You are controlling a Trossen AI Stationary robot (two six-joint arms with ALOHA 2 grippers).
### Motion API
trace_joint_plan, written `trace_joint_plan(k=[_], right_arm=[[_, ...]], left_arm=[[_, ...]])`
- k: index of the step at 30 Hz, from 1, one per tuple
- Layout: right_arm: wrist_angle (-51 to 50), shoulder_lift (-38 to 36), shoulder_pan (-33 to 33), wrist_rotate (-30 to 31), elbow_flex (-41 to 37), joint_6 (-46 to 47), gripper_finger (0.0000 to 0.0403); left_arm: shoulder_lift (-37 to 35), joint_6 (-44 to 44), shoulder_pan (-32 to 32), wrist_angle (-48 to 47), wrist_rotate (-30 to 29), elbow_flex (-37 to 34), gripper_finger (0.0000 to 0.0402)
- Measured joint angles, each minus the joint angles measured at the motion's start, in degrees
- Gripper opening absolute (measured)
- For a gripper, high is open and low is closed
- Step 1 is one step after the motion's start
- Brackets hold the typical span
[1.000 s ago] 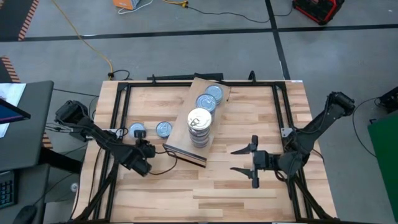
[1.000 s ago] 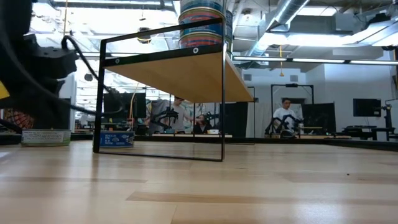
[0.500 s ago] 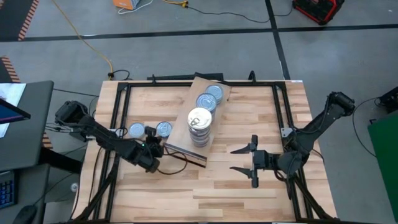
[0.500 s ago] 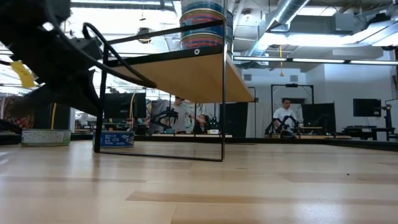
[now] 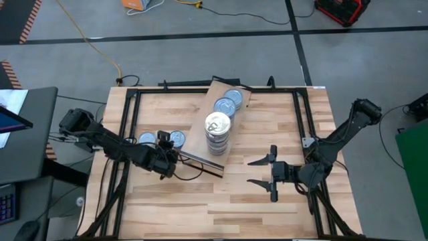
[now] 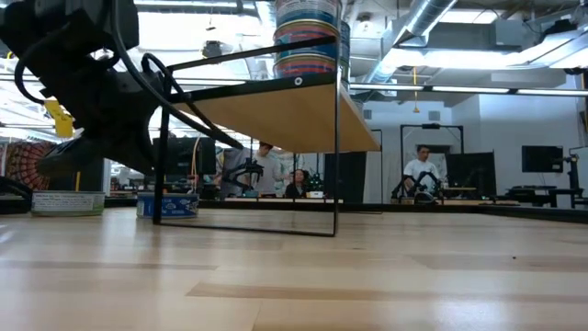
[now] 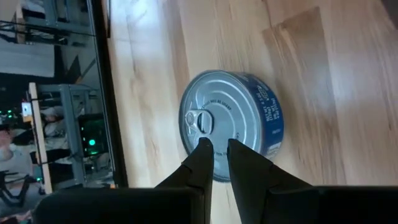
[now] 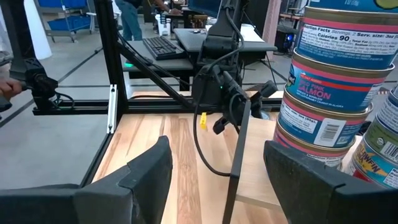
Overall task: Stack canned seafood by type on shelf
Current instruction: Stack the blue tuna can on top of the blue tuna can on the shelf
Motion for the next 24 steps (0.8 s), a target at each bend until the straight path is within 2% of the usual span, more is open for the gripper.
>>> trace_joint_plan(k=[8, 18, 24], right_arm=[[1.62, 1.72, -0.05, -0.04, 0.0, -1.06, 0.0282], [2.34, 2.03, -0.76, -0.04, 0.0, -1.51, 0.0282], [2.36, 2.03, -0.74, -0.04, 0.0, -1.51, 0.0282]], left_arm=[[0.0, 6.35, 1.86, 3.15, 1.68, 0.0, 0.0045], [0.02, 12.83, 2.89, 2.99, 3.3, -0.02, 0.0045], [0.04, 19.53, 3.01, 3.43, 5.04, -0.13, 0.0045]])
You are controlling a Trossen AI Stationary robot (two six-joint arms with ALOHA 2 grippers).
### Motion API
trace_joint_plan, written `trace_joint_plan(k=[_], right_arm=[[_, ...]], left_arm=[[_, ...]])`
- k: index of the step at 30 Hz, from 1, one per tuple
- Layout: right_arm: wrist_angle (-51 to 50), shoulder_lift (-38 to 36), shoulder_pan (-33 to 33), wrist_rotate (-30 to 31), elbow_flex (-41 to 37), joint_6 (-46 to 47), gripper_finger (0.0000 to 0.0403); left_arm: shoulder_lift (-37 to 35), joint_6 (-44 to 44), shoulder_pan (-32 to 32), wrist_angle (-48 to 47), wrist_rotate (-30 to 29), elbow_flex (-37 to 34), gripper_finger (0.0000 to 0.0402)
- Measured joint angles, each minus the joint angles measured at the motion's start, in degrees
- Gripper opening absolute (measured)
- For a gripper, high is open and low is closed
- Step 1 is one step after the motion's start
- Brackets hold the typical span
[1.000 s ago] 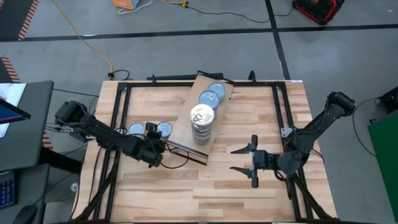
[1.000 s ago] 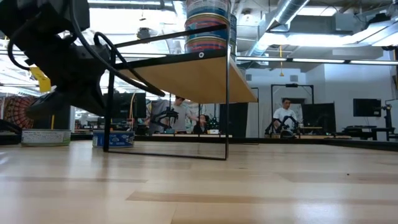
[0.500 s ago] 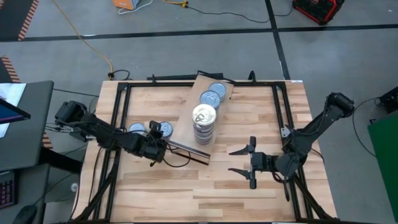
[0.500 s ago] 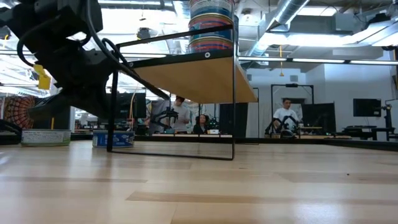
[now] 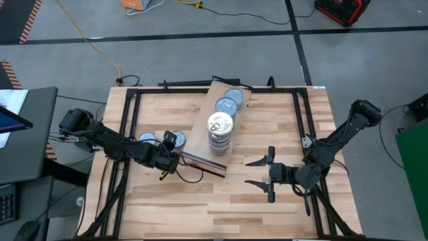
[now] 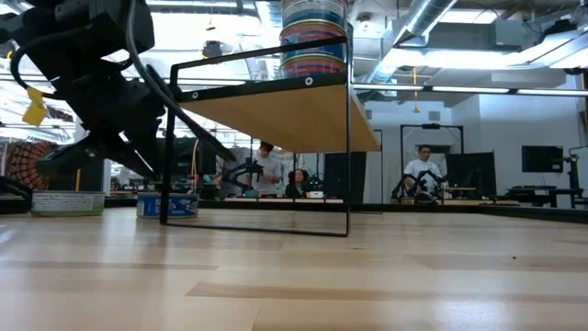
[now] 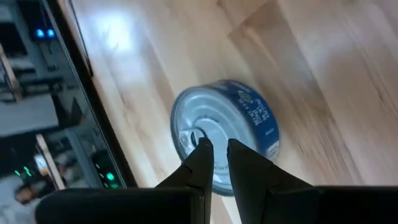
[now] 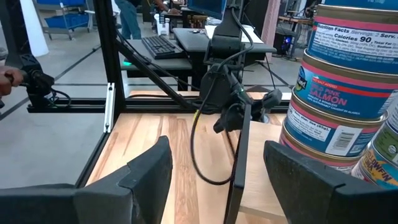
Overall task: Stack canned seafood by type on shelf
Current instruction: Stack the blue tuna can on top of the blue tuna can on the shelf
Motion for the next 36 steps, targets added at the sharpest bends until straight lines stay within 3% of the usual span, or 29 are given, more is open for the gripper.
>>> trace_joint_plan(k=[4, 8, 29, 36], right_arm=[[0.31, 0.0, 0.0, 0.0, 0.0, 0.0, 0.0282], [0.28, 0.0, 0.0, 0.0, 0.0, -0.04, 0.0282], [0.11, 0.0, 0.0, 0.02, 0.0, 0.0, 0.0282], [0.02, 0.0, 0.0, 0.02, 0.0, 0.0, 0.0282]], left_arm=[[0.02, 6.78, 0.66, 3.95, 1.98, -3.24, 0.0045], [-0.04, 9.9, 0.05, 9.64, -0.51, -6.81, 0.0045], [0.04, -5.38, -8.61, 4.19, 3.46, -3.8, 0.0045], [-0.13, -12.07, -8.99, 4.24, 10.2, -3.67, 0.0045]])
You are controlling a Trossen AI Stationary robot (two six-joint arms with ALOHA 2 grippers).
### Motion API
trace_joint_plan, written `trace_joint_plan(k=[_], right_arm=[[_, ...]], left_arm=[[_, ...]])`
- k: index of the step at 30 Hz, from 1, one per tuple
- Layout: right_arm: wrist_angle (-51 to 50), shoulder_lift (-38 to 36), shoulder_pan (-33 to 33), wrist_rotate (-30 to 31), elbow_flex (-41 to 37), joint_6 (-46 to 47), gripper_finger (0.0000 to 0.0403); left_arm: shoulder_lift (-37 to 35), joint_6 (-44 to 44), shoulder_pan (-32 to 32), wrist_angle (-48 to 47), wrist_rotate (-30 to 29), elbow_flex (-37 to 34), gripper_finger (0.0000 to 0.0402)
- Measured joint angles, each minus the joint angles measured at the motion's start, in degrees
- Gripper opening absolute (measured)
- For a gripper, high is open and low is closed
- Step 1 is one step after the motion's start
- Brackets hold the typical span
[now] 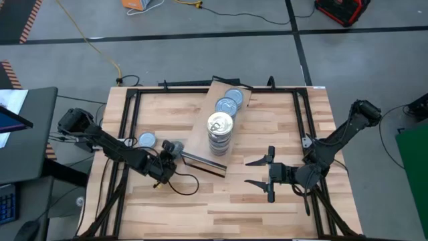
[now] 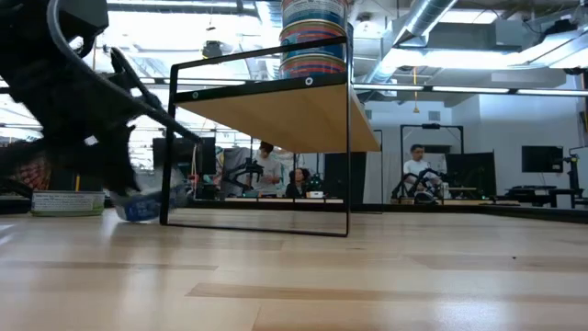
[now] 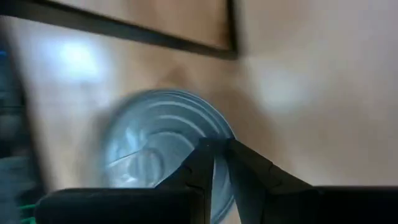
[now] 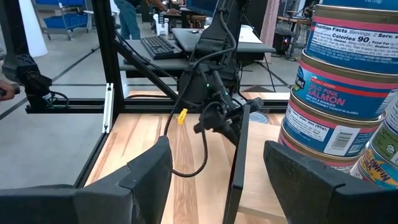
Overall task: Stack canned seafood by type on shelf
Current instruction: Stack the blue tuna can on top of the blue tuna can on the shelf
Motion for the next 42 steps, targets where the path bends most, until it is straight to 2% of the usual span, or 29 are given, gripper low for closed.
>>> trace_joint_plan(k=[4, 7, 13, 17, 20, 22, 27, 32, 38, 42], right_arm=[[-0.17, 0.0, 0.0, 0.0, 0.0, 0.0, 0.0282], [-0.2, 0.0, 0.0, 0.0, 0.0, 0.0, 0.0282], [-0.26, 0.0, 0.0, 0.0, 0.0, 0.02, 0.0282], [-0.26, 0.0, 0.0, 0.0, 0.0, 0.02, 0.0282], [-0.26, 0.0, 0.0, 0.0, 0.0, 0.04, 0.0282], [-0.28, 0.0, 0.0, 0.0, 0.0, 0.04, 0.0282], [-0.37, 0.0, 0.01, 0.0, 0.0, 0.07, 0.0282], [-0.35, 0.57, 0.0, 0.0, 0.0, 0.11, 0.0282], [-0.53, 0.9, -0.12, 0.0, -0.04, 0.05, 0.0282], [-0.55, 0.87, -0.13, 0.0, -0.04, 0.03, 0.0282]], left_arm=[[0.4, -3.87, -0.11, -0.88, 9.59, -0.34, 0.0045], [0.17, -5.43, -0.91, -0.46, 13.45, -0.16, 0.0045], [0.17, -10.47, -4.23, -1.2, 15.53, 1.35, 0.0045], [0.17, -14.89, -5.67, -3.96, 15.97, 4.6, 0.0045], [0.17, -20.2, -5.94, -6.02, 18.45, 8.24, 0.0045], [0.17, -24.26, -5.95, -8.68, 19.73, 11.09, 0.0045], [0.17, -35.11, -4.77, -18.61, 17.97, 18.21, 0.005], [0.17, -31.65, -4.72, -22.12, 16.21, 21.53, 0.0095], [0.17, -25.75, -3.73, -25.22, 8.81, 22.22, 0.0193], [0.17, -24.52, -1.91, -28.22, 7.28, 22.21, 0.0248]])
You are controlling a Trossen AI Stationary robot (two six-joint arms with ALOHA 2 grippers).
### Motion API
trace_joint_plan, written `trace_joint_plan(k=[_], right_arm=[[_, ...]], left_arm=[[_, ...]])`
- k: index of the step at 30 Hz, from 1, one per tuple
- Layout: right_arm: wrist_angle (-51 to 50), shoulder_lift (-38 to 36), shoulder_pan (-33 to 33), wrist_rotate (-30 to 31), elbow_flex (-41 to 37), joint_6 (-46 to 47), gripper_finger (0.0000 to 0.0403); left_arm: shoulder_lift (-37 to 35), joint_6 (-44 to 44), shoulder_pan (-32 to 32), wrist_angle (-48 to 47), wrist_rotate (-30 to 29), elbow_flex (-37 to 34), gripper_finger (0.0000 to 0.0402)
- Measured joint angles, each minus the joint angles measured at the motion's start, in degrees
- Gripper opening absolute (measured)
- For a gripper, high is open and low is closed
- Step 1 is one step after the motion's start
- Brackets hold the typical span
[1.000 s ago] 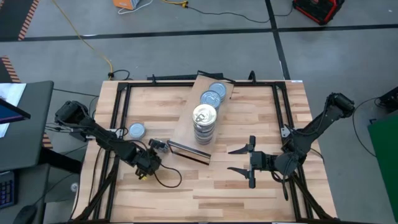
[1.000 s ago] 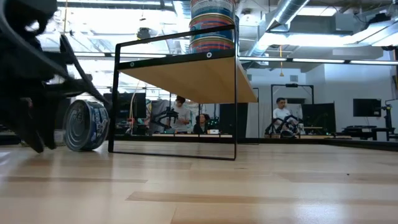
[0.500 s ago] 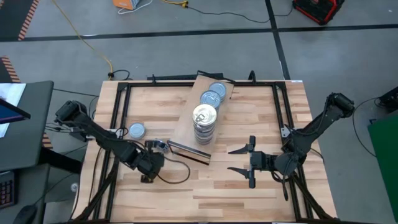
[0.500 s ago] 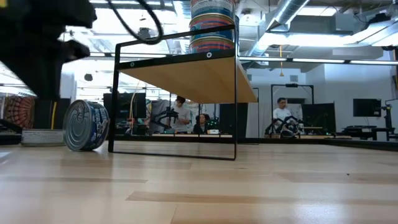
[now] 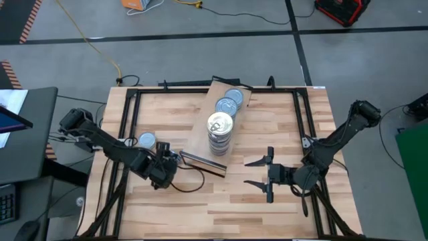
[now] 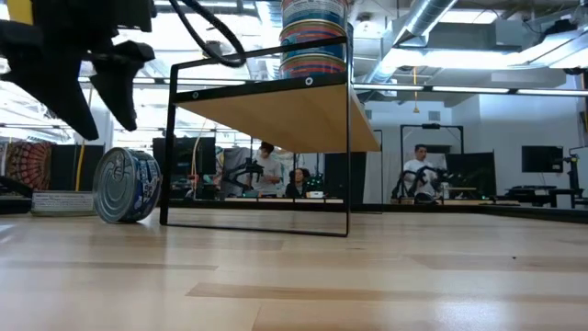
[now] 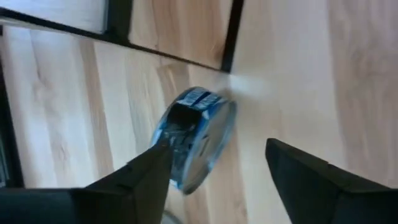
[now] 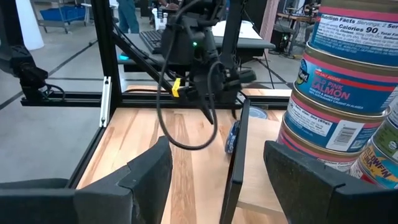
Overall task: Stack canned seafood by type on shelf
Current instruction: Stack the blue tuna can on top of the blue tuna can on the shelf
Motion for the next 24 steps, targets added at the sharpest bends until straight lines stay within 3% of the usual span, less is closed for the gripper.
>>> trace_joint_plan(k=[5, 16, 24], right_arm=[[0.0, 0.0, 0.0, 0.0, 0.0, 0.01, 0.0282], [-0.02, 0.0, -0.02, 0.0, 0.0, -0.03, 0.0282], [0.0, -0.02, 0.26, 0.0, 0.0, -0.03, 0.0282]], left_arm=[[0.0, 5.69, 4.47, -0.83, 2.34, -0.46, 0.0271], [0.0, 20.93, 14.68, -0.43, 10.16, -0.51, 0.0263], [-0.07, 26.59, 17.92, 1.3, 15.68, -0.87, 0.0263]])
